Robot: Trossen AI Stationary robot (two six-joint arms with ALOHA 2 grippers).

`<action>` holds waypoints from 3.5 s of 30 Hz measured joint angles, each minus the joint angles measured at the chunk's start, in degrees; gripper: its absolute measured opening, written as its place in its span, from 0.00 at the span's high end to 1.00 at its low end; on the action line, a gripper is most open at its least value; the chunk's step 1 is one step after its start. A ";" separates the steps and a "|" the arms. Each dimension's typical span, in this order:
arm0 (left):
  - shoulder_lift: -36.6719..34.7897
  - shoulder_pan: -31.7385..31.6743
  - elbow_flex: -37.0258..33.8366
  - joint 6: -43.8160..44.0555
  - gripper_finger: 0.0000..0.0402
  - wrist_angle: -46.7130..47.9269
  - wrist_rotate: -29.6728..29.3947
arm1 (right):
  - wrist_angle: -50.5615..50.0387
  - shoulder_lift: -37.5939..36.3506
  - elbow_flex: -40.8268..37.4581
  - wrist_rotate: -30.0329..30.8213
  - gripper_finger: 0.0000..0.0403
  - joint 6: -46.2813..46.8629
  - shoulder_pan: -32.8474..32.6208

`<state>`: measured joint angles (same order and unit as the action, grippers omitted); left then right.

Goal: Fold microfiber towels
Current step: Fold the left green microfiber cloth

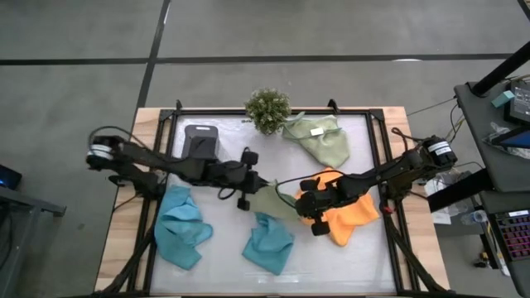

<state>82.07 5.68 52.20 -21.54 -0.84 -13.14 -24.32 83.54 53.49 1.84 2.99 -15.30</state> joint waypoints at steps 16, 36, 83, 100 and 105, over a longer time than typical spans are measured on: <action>-6.60 9.58 -16.08 1.02 1.00 -15.22 -1.62 | 0.32 -1.67 -0.44 4.52 0.83 10.95 2.59; 6.40 16.66 -15.16 13.24 1.00 -19.49 -5.32 | 33.45 11.64 -0.63 -0.61 0.49 4.67 3.75; 2.67 -4.46 -4.23 27.39 0.59 0.79 20.21 | 25.39 -5.18 -11.32 -0.34 0.78 -1.52 9.34; 13.35 -7.74 10.88 14.67 0.59 22.34 21.91 | 47.00 -11.11 -26.41 -0.33 0.79 2.82 9.34; 16.06 -7.60 10.62 14.71 0.59 19.25 25.41 | 47.31 -10.55 -26.59 -0.32 0.79 2.97 9.34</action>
<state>98.13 -1.92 62.82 -6.83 18.41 12.27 22.99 72.99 26.90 1.52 5.96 -5.96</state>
